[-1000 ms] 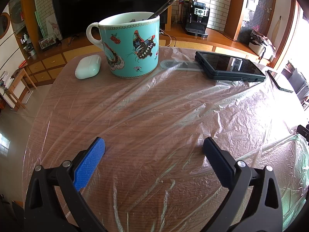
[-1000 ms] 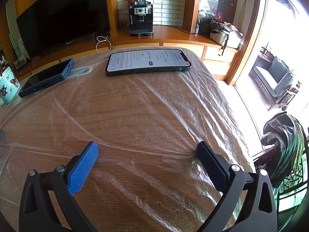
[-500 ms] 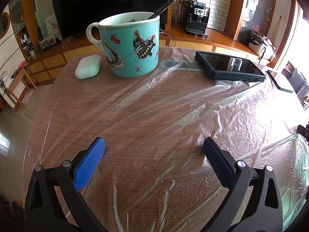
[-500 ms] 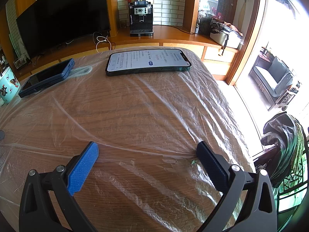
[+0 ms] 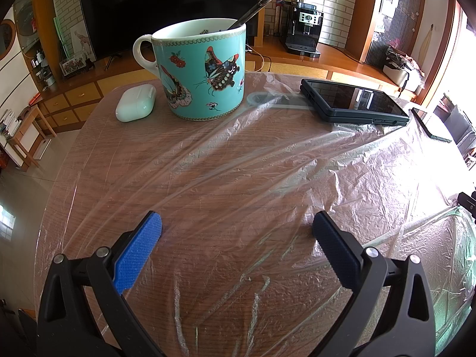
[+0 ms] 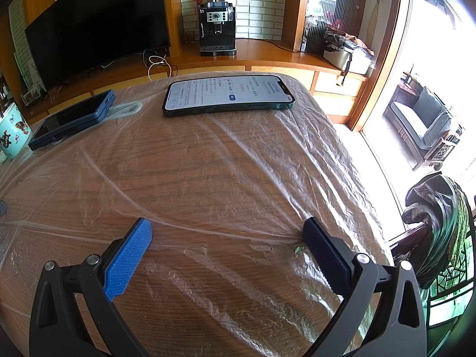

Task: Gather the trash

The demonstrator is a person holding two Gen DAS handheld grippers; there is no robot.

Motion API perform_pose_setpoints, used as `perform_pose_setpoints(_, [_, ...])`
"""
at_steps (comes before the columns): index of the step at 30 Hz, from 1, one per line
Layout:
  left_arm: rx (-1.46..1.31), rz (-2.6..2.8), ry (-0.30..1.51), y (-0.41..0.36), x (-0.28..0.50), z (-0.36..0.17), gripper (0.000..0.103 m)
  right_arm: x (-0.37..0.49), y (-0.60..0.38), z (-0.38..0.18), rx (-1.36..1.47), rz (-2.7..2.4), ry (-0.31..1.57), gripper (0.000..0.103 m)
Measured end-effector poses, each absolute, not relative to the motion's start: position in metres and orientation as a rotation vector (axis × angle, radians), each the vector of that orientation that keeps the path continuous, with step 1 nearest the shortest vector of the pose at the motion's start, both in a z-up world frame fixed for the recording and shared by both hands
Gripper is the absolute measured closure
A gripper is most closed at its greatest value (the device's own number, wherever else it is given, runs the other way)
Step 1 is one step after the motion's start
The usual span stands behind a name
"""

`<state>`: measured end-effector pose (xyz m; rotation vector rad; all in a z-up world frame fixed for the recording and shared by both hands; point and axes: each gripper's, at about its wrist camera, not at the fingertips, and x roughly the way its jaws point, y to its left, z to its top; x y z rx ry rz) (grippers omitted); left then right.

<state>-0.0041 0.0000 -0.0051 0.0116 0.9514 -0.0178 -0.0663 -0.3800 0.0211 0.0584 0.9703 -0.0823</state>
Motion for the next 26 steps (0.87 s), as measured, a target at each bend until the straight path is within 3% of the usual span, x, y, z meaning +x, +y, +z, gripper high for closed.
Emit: perform_pose_setpoints(26, [0.007,-0.020,0.953,-0.0011,0.0003,-0.0061,0.001,-0.0665,-0.3801,0.0212,0.059,-0.082,0.971,0.004])
